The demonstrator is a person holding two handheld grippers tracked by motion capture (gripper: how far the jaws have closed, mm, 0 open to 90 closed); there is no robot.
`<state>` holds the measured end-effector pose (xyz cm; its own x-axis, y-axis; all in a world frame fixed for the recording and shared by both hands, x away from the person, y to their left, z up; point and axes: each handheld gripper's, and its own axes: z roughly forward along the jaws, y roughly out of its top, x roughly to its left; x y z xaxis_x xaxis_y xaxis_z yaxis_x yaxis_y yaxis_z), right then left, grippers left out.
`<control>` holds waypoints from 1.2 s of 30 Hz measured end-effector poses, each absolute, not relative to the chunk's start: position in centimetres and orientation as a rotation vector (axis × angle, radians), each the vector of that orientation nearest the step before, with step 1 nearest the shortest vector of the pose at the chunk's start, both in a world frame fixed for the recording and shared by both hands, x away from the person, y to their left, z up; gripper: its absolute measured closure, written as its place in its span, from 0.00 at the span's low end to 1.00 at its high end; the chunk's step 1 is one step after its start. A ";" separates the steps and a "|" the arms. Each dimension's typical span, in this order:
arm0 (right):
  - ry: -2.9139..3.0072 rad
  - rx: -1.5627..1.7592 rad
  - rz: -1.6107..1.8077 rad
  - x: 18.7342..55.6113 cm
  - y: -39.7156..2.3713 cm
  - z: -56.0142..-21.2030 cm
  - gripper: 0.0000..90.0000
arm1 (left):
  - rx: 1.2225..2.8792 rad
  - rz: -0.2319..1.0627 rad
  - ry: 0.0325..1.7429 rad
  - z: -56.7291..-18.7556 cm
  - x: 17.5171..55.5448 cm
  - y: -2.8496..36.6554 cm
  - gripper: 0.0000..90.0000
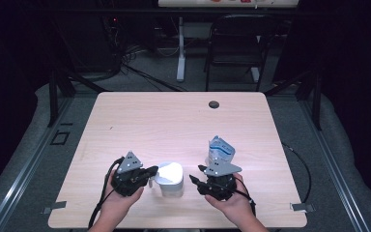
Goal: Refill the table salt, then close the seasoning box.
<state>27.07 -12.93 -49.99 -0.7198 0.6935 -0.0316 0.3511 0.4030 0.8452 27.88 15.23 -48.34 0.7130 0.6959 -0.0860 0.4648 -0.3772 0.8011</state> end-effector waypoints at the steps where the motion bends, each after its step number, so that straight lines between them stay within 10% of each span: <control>1: 2.292 0.894 1.238 27.2 -12.8 -50.0 0.60 | 2.047 0.339 0.879 -48.3 27.9 15.2 1.00; 36: 2.334 0.858 1.190 27.8 -11.8 -50.8 0.60 | 2.057 0.325 0.883 -48.2 28.1 15.2 1.00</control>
<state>27.82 -11.81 -50.84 -0.7403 0.6697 -0.0587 0.3457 0.4541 0.8212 28.06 15.17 -48.17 0.7168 0.6918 -0.0868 0.4703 -0.3878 0.7927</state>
